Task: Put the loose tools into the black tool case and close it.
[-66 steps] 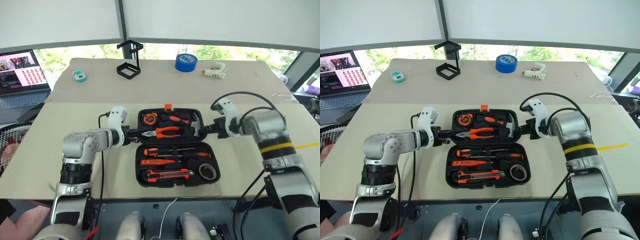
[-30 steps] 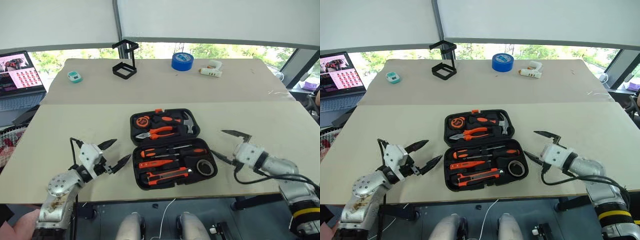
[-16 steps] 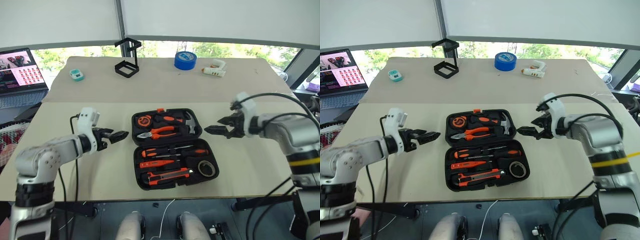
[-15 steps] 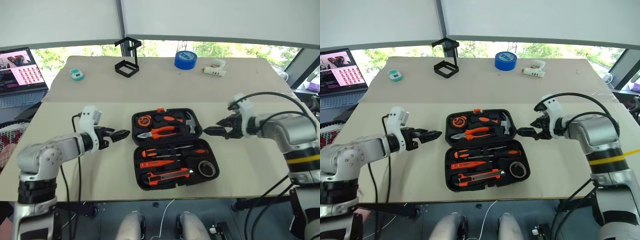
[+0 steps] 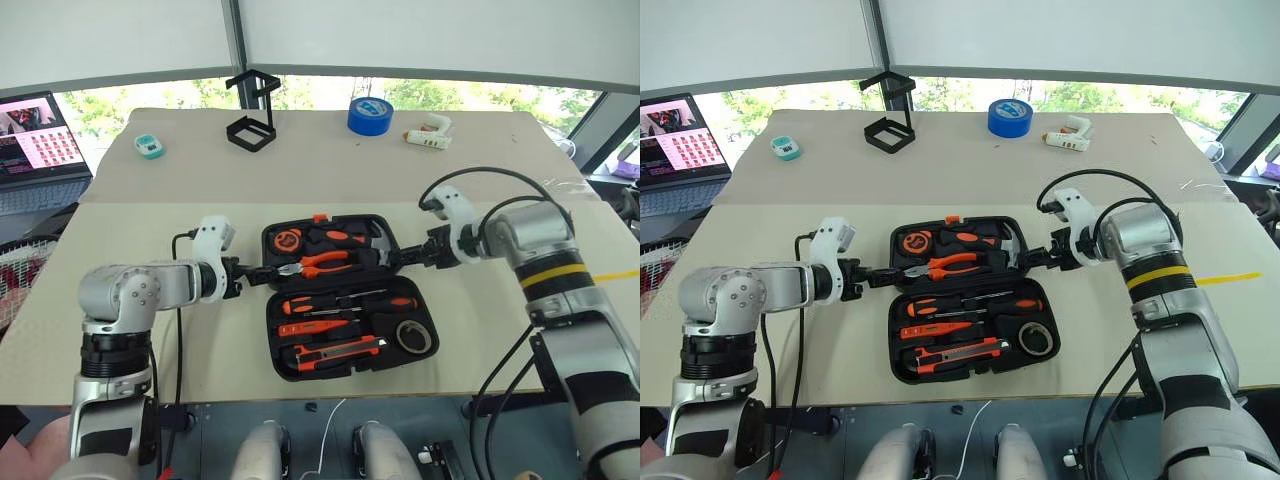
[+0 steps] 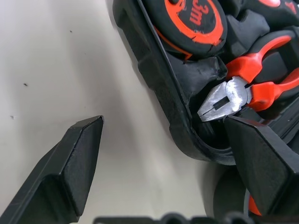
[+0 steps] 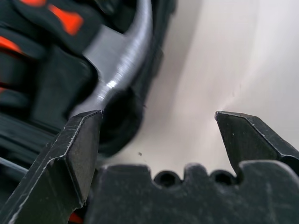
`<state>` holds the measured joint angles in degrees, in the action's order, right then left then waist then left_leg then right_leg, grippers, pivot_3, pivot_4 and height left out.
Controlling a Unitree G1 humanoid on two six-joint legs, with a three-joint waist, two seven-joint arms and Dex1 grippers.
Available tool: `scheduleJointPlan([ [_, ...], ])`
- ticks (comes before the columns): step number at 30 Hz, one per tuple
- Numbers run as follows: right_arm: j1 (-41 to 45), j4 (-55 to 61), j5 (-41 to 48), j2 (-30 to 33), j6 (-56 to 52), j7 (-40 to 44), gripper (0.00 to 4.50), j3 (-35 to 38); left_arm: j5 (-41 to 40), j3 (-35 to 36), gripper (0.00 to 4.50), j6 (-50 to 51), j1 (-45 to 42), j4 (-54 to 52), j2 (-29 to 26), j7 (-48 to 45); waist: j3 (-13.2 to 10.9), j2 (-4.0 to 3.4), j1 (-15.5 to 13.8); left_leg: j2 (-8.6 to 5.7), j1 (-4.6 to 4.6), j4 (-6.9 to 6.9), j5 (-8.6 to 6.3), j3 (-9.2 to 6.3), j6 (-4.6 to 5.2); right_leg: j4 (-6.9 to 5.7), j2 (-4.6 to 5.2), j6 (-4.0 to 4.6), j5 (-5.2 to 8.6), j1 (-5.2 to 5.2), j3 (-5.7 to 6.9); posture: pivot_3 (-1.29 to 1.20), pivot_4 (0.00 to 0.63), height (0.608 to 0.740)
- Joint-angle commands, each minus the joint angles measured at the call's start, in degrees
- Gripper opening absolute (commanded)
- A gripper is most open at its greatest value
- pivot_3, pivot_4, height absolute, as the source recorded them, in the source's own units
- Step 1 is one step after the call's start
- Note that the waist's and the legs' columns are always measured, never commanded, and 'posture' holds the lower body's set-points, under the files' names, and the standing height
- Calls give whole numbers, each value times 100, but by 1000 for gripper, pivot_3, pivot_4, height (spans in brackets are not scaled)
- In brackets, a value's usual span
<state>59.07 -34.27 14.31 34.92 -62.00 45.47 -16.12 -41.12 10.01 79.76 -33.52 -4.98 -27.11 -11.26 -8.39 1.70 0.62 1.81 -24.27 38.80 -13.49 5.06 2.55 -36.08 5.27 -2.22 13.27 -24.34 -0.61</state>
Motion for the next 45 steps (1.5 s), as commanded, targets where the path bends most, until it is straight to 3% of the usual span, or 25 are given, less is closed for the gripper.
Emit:
scheduleJointPlan([
  [1,234,-402,-282,-150,213,-237,3988,130,254,88,3895,-172,-198,186,175,140,0,0,-10,0,1,0,1,-2,-1,0,0,0,0,2,1,0,150,740],
  [3,292,-638,-432,-241,292,-252,3538,73,175,103,3440,17,-262,272,258,17,0,0,-13,1,2,1,2,-3,-3,-1,0,1,0,3,3,0,150,740],
  [8,374,-995,-478,-428,92,-178,1748,127,155,133,1399,303,-330,427,316,-155,10,13,6,1,19,4,2,-5,-3,-2,1,1,-2,22,2,0,150,740],
  [11,371,-1079,-521,-524,106,-225,774,166,229,209,466,292,-343,558,346,-190,15,17,2,4,30,4,2,-6,-4,-7,2,3,-3,30,2,0,150,740],
  [12,392,-1169,-411,-645,359,-526,450,513,236,286,57,211,-355,611,394,-202,18,18,3,4,43,4,2,-7,-4,-7,3,3,-4,40,2,0,150,740],
  [13,408,-1230,-293,-750,686,-789,135,848,228,408,0,58,-372,661,468,-209,21,21,7,4,54,4,2,-6,-4,-7,3,4,-4,52,1,0,150,740],
  [17,323,-992,61,-945,1569,-867,49,1682,180,1047,0,-924,-402,744,839,-259,7,24,26,11,101,-3,3,-7,-9,0,4,17,-14,94,2,0,150,740],
  [22,-464,296,-8,-795,2955,-285,49,1695,529,889,0,-2696,101,285,705,-1012,3,22,29,10,-2,-8,44,-4,-72,-24,-7,14,-19,-18,-4,0,150,740],
  [25,-1535,1324,-651,-444,5565,-143,49,1477,1013,720,0,-4147,747,-239,487,-1619,3,21,16,6,-52,-19,48,6,-80,-54,-4,12,-20,-79,-3,0,150,740],
  [30,-2662,1620,-1492,176,8552,-95,49,1242,1586,640,0,-5835,1784,-583,387,-2083,1,20,13,7,-74,-27,44,34,-77,-20,3,7,-17,-104,3,0,150,740],
  [33,-3284,1464,-2159,463,9923,-703,49,1244,2132,626,0,-7132,2563,-624,392,-2193,1,20,24,15,-59,-26,35,44,-63,3,1,7,-17,-81,3,0,150,740],
  [36,-3776,1264,-2965,721,11097,-1334,49,1150,2918,212,0,-8581,3395,-550,30,-2705,1,19,24,17,-38,-37,16,58,-33,24,8,9,-15,-73,-6,0,150,740],
  [40,-4198,993,-3734,894,11803,-2101,49,1076,3021,195,0,-9267,4047,-382,-15,-2733,3,20,22,24,58,-64,-7,100,5,34,19,21,-7,-2,-17,0,150,740],
  [43,-4336,811,-4160,1023,12058,-2497,0,1016,3230,160,1056,-9874,4420,-233,-189,-2878,6,21,26,39,116,-64,-16,118,15,29,23,28,-1,42,-24,0,150,740],
  [45,-4508,710,-3872,1108,12003,-2316,785,881,3048,249,1705,-9829,4669,-213,-238,-2925,6,23,-20,38,125,-63,-16,124,15,24,25,29,0,45,-29,0,150,740],
])
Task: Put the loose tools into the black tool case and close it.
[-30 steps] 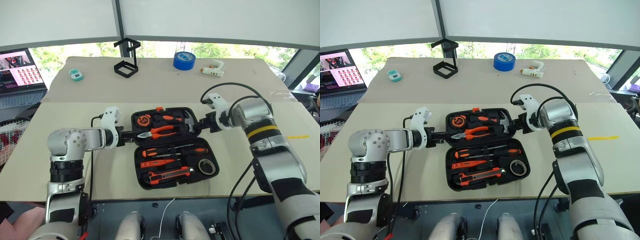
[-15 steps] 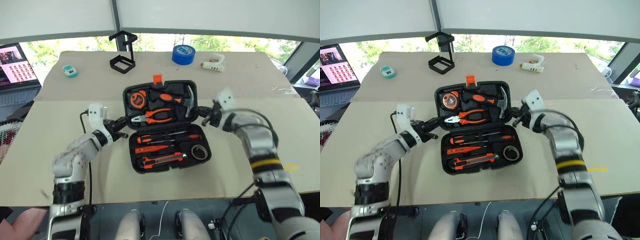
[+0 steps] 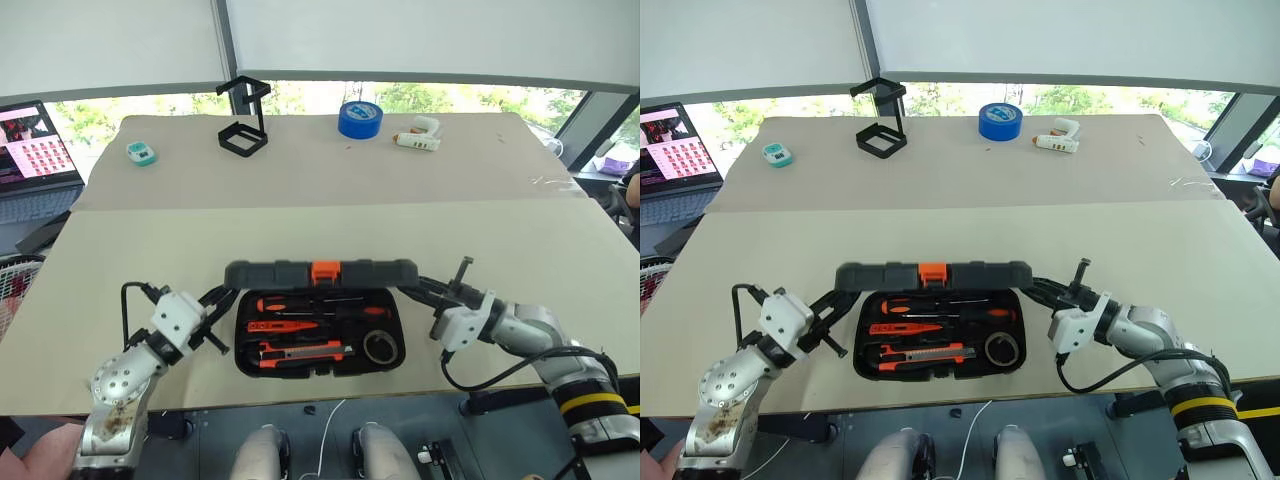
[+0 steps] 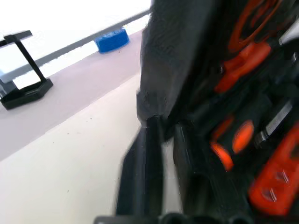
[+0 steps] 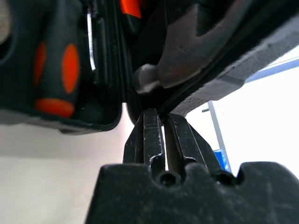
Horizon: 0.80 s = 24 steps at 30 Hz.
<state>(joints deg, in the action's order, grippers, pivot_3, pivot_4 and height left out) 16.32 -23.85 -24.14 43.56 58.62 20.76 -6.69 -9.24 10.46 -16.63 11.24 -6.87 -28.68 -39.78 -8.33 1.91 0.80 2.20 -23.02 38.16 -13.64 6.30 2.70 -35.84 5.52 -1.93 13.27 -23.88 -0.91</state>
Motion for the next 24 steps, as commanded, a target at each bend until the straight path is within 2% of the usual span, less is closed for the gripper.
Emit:
scheduleJointPlan([
  [1,-310,-314,141,295,-120,226,1065,-74,-307,272,2214,-15,273,-38,-152,-133,1,3,-49,-2,8,4,0,-3,3,4,3,-2,2,19,8,0,150,740],
  [4,-494,-219,564,456,-223,446,2032,-76,-598,449,3157,363,368,-35,-351,-280,-2,6,-95,1,10,18,-4,-6,9,7,7,13,12,32,15,0,150,740],
  [6,-650,-44,1054,517,-513,735,2675,-69,-755,504,3163,575,367,-49,-462,-355,0,3,-63,6,19,19,-6,-3,12,3,8,15,13,40,7,0,150,740],
  [9,-1168,648,2458,785,-1448,1648,2675,-38,-1161,556,3163,1216,-62,-52,-723,-490,-1,5,-67,17,44,18,-8,-8,14,4,0,12,13,68,14,0,150,740],
  [11,-1640,1337,3506,1117,-2344,2439,2122,-13,-1343,486,3163,1636,-466,-26,-866,-585,-3,2,-143,19,44,17,-8,-12,14,1,1,2,8,70,19,0,150,740],
  [15,-2487,2316,4473,1796,-3464,3456,934,163,-1213,48,2157,2131,-1471,206,-999,-762,-1,2,-160,31,46,21,-9,-5,14,1,1,0,6,80,26,0,150,740],
  [17,-2853,2885,4614,2055,-3906,3771,196,134,-1120,-275,1394,2375,-2024,407,-967,-920,3,5,-142,33,47,21,-9,-3,14,4,-3,-1,5,79,27,0,150,740],
  [18,-2987,3116,4620,2110,-4047,3863,0,142,-1094,-396,1004,2481,-2208,477,-953,-988,3,6,-132,35,47,21,-10,0,12,2,-6,-2,6,77,24,0,150,740],
  [21,-3055,3927,4653,1980,-4771,3772,0,14,-760,-912,7,2452,-2804,914,-879,-1213,3,8,-96,47,47,20,-15,0,4,1,-26,0,7,71,23,0,150,740],
  [24,-2859,4403,4561,1723,-5429,3653,0,-192,-605,-1279,7,2651,-3124,1195,-854,-1421,2,9,-79,47,42,20,-15,1,2,-1,-37,1,8,62,21,0,150,740],
])
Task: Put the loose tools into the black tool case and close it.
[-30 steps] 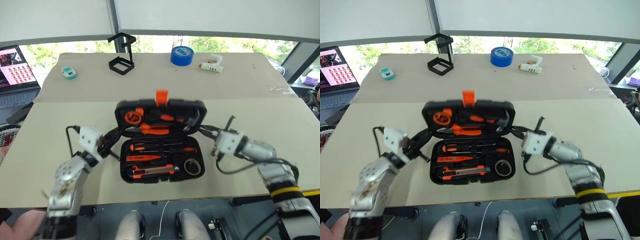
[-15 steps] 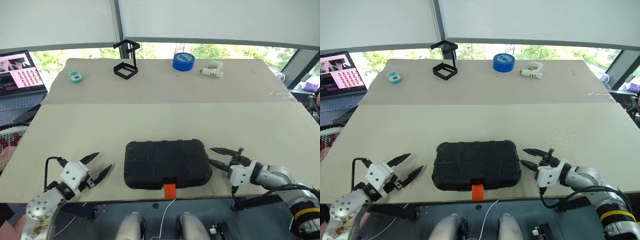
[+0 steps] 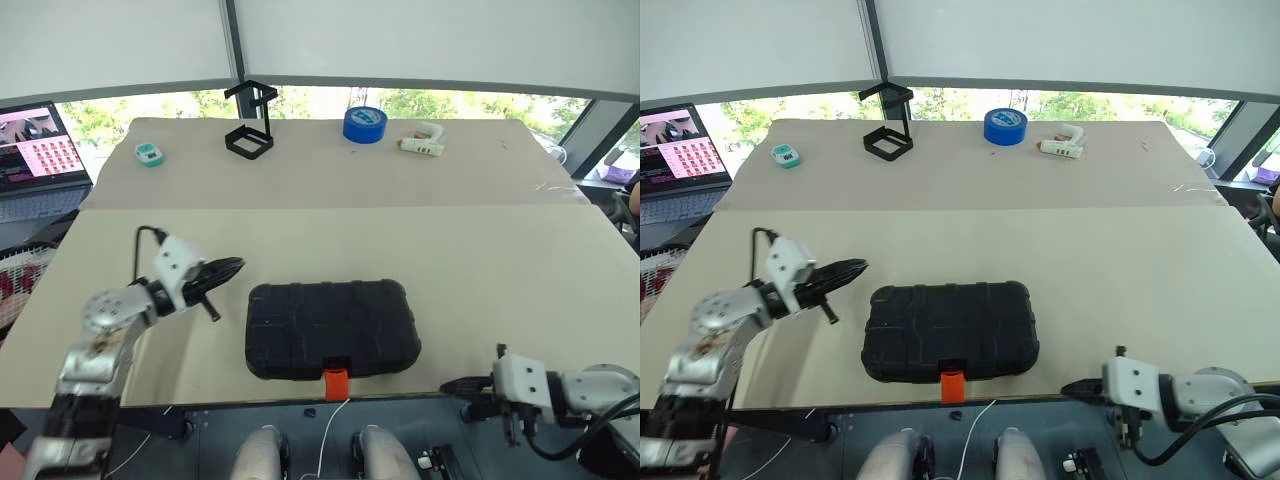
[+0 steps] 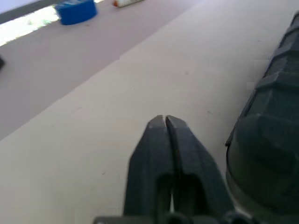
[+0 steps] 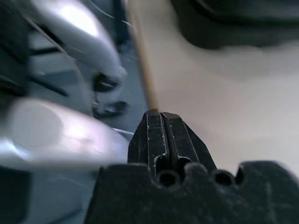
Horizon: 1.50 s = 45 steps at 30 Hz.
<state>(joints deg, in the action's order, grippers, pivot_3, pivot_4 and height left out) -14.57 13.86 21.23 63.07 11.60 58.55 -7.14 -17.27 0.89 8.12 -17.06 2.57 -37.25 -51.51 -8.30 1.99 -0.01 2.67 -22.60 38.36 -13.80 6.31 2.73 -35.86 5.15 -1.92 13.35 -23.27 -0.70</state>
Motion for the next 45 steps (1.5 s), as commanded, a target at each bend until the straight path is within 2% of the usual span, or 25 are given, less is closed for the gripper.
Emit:
scheduleJointPlan([
  [1,291,725,-27,-290,-927,-132,0,-221,218,-393,7,242,-353,315,15,-304,-1,3,1,0,-2,0,0,0,0,1,-3,0,0,-1,1,0,150,740],
  [4,664,953,-55,-664,-1581,-290,0,-438,255,-607,7,500,-391,410,-26,-531,-1,6,-9,-5,-15,4,0,0,-1,1,-2,-1,1,-10,1,0,150,740],
  [9,1472,598,-744,-1342,-1779,-611,0,-692,243,-576,7,673,-121,336,-63,-584,-1,9,-25,-3,-78,43,0,-2,0,-23,-3,-1,0,-73,1,0,150,740],
  [16,2764,-643,-1373,-2374,-1776,-1380,0,-429,85,-227,7,802,543,-208,-51,-389,-4,12,42,3,-89,55,4,8,-5,-29,-4,3,-10,-89,-3,0,150,740],
  [22,3620,-1877,-1864,-3071,-1399,-1988,0,-374,-148,213,7,952,1002,-911,453,351,-5,12,35,2,-92,50,4,9,-5,-32,-5,2,-10,-90,-1,0,150,740],
  [25,3750,-2152,-1972,-3206,-1328,-2113,0,-281,-231,423,7,1041,1145,-1164,518,532,-5,12,32,1,-93,50,4,10,-5,-33,-2,1,-11,-90,-2,0,150,740],
  [27,3745,-2220,-1987,-3197,-1310,-2130,0,-200,-662,655,7,1299,1208,-1380,394,305,-5,12,31,1,-94,50,4,8,-6,-34,-2,1,-11,-91,0,0,150,740],
  [31,3499,-2117,-1812,-3071,-1487,-2052,0,105,-1281,1073,7,1658,916,-1758,-377,-453,-9,11,30,3,-103,51,5,5,-8,-36,-2,2,-11,-97,4,0,150,740],
  [34,3118,-1683,-1416,-3043,-1619,-1717,0,307,-1732,675,7,2399,214,-1991,-740,-827,-10,10,-50,-1,-102,51,7,2,-10,-33,1,2,-11,-89,10,0,150,740],
  [36,3001,-1494,-1291,-3022,-1800,-1667,0,406,-1812,385,7,2655,-147,-2032,-748,-913,-8,7,-48,-6,-98,54,6,4,-9,-31,2,1,-11,-83,7,0,150,740],
  [41,2449,-687,-905,-2641,-2527,-1220,0,501,-1194,-688,7,2753,-1131,-1563,-181,-640,-8,2,-51,-22,-96,56,5,9,-5,-30,-8,-9,-15,-81,-6,0,150,740],
  [45,2174,-29,-617,-2532,-3140,-1149,0,519,-250,-1495,7,2192,-1588,-740,374,-365,-8,3,-28,-16,-96,55,5,9,-6,-30,-23,-9,-14,-83,-9,0,150,740],
])
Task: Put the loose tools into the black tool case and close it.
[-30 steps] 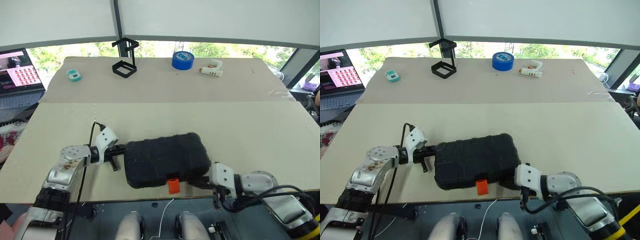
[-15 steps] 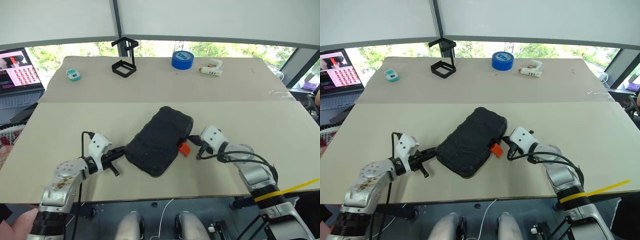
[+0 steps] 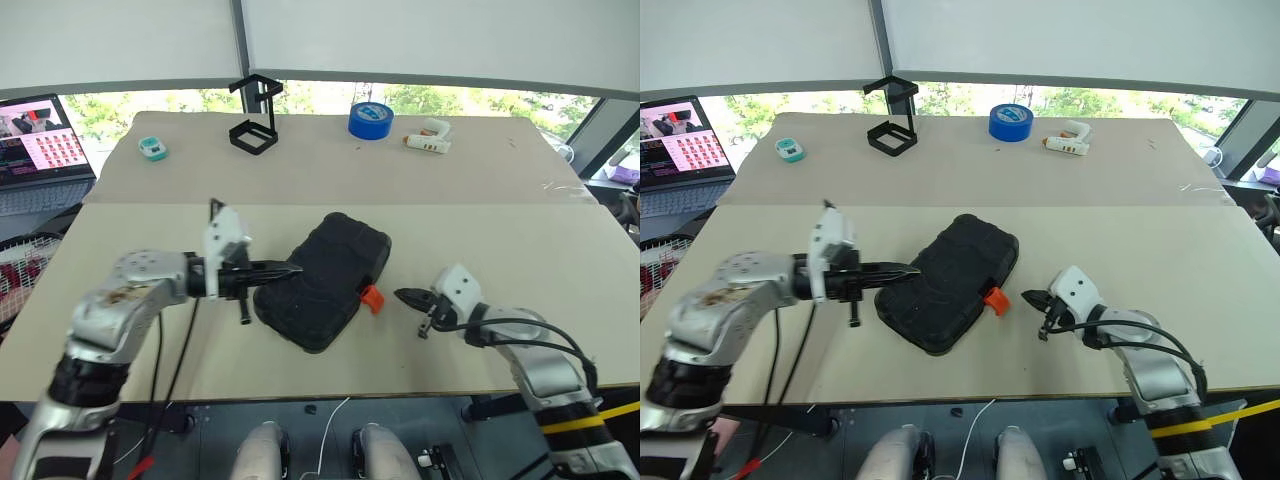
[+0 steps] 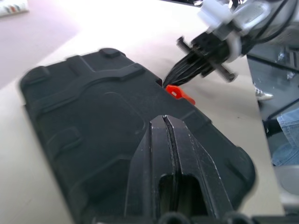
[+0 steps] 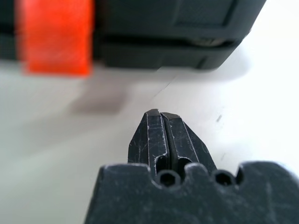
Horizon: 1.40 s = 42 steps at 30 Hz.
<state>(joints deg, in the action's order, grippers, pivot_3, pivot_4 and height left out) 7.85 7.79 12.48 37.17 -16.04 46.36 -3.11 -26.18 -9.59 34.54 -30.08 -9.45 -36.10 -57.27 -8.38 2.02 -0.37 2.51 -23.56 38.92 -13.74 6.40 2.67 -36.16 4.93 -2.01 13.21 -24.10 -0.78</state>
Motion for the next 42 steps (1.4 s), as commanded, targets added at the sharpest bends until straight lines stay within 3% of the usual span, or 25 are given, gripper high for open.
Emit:
scheduleJointPlan([
  [1,-123,719,287,59,-500,74,0,67,848,-643,7,-483,-374,681,426,326,0,0,10,-1,1,-1,0,-1,0,-1,-1,0,0,0,0,0,150,740],
  [5,-130,880,235,-137,-684,-121,0,-52,1550,-1212,7,-887,-374,1123,624,351,6,-4,7,0,-2,0,0,-2,0,4,-5,1,0,3,1,0,150,740],
  [13,-45,745,-59,-171,-893,-130,0,-477,1525,-1135,7,-638,-66,966,805,419,33,-13,-17,2,13,2,0,-12,1,4,-3,1,1,15,-5,0,150,740],
  [33,1179,465,-240,-212,-1146,313,0,-972,1612,-1047,7,-442,284,741,769,480,46,-24,16,5,23,-5,-1,-12,2,3,-5,3,2,17,-6,0,150,740],
  [38,958,597,-326,67,-1218,384,0,-898,1621,-1031,7,-431,292,747,789,484,49,-26,9,5,23,-4,-2,-11,2,3,-5,3,2,17,-6,0,150,740],
  [42,633,957,90,381,-1283,481,0,-278,1632,-1024,7,-447,316,751,769,467,53,-32,-4,6,23,-5,-2,-11,3,4,-5,3,2,18,-6,0,150,740],
])
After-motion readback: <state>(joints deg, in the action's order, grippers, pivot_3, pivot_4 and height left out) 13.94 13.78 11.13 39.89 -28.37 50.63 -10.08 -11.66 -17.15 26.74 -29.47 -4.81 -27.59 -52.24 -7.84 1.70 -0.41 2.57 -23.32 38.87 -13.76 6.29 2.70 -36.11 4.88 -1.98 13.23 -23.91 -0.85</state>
